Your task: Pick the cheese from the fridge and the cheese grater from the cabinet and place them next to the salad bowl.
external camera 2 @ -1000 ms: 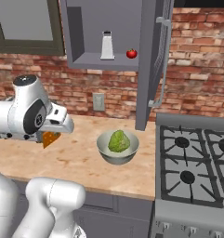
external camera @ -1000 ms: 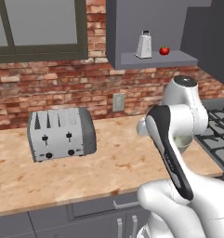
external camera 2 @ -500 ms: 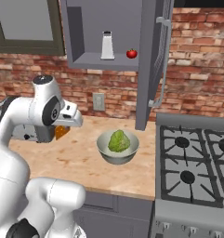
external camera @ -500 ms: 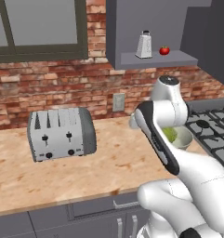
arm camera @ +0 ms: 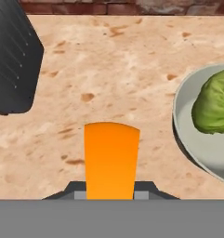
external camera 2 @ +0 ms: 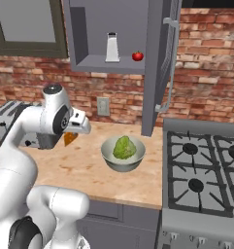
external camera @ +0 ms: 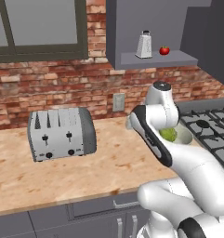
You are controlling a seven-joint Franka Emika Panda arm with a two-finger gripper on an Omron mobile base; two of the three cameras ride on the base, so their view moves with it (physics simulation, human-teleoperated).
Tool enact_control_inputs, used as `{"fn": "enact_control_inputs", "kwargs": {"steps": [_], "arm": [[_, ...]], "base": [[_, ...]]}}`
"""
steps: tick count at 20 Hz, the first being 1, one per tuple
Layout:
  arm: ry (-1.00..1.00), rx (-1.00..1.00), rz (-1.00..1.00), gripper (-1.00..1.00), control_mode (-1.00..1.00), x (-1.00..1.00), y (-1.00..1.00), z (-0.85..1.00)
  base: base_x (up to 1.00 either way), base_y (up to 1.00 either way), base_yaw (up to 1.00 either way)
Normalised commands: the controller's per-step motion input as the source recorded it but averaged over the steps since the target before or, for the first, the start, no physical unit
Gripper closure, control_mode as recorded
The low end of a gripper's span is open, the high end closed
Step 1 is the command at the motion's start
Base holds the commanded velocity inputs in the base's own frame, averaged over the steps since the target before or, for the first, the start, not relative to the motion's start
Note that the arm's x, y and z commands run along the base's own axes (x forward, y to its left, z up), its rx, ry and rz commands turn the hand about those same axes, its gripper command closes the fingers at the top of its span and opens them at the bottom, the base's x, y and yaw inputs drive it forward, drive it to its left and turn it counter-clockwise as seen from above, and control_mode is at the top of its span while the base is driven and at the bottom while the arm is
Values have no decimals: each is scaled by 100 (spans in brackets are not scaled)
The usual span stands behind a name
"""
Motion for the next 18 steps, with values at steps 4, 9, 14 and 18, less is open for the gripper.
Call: {"fn": "enact_control_inputs", "kwargs": {"steps": [4,9,14,18], "arm": [[0,0,0,100,-100,19,0,-23],[0,-4,0,100,-100,41,0,-42],[0,-4,0,100,-100,48,0,-25],[0,-3,0,100,-100,44,0,-34]], "base": [[0,0,0],[0,0,0],[0,0,0],[0,0,0]]}}
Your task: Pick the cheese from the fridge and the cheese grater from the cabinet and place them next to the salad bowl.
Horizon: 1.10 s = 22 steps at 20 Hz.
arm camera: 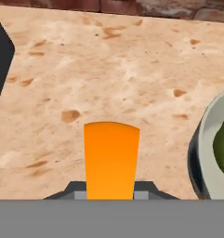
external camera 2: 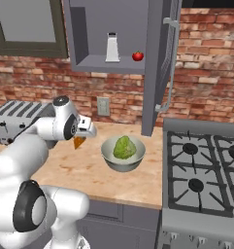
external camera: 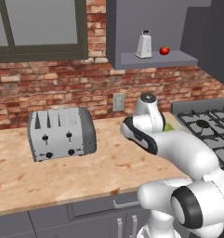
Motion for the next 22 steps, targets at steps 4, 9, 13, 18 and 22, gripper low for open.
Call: {"fn": "enact_control_inputs", "kwargs": {"steps": [4,9,13,18,22], "arm": [[0,0,0,100,-100,19,0,-34],[0,2,0,100,-100,0,-12,-14],[0,3,0,100,-100,0,-16,-9],[0,1,0,100,-100,0,-4,0],[2,0,0,100,-100,0,0,-19]], "base": [[0,0,0],[0,0,0],[0,0,0],[0,0,0],[0,0,0]]}}
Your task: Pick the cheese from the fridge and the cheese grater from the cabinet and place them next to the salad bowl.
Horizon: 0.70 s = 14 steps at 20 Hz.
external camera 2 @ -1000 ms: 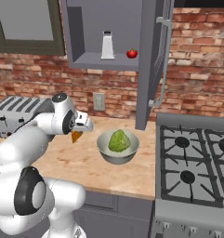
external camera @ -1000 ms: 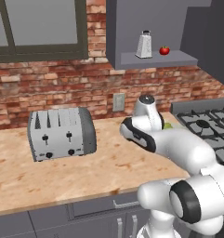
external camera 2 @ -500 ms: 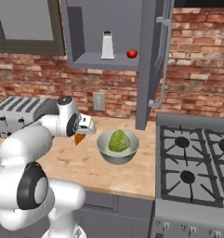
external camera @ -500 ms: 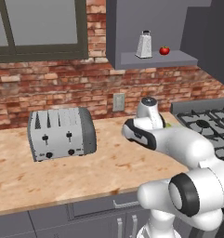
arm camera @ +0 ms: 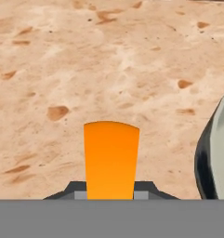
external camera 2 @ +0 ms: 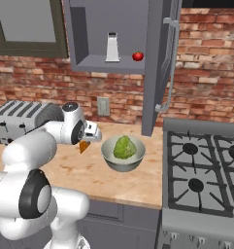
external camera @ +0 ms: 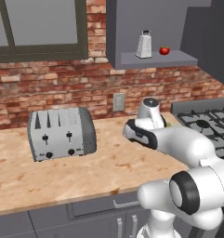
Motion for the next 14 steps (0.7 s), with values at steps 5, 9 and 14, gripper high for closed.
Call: {"fn": "enact_control_inputs", "kwargs": {"steps": [5,9,14], "arm": [[1,-2,0,100,-100,1,5,-23],[0,-6,0,100,-100,1,12,0],[0,-3,0,100,-100,0,1,-3]], "base": [[0,0,0],[0,0,0],[0,0,0]]}}
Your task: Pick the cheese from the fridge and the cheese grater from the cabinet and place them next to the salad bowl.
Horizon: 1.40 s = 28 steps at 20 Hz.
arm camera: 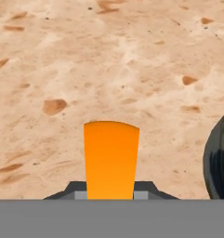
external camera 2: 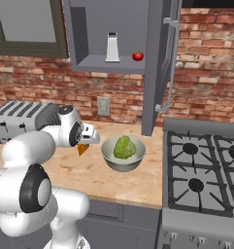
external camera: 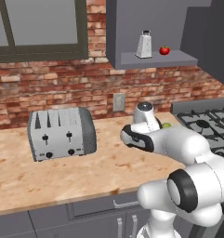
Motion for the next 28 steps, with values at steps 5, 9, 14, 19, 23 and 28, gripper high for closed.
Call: {"fn": "enact_control_inputs", "kwargs": {"steps": [5,9,14,19,23,28], "arm": [[1,0,0,100,-100,0,0,-15],[3,0,0,100,-100,0,0,-27],[0,0,0,100,-100,0,0,-8],[0,-1,0,100,-100,0,0,-15],[0,-2,0,100,-100,0,0,-25],[0,-1,0,100,-100,0,0,-4]], "base": [[0,0,0],[0,0,0],[0,0,0],[0,0,0],[0,0,0],[0,0,0]]}}
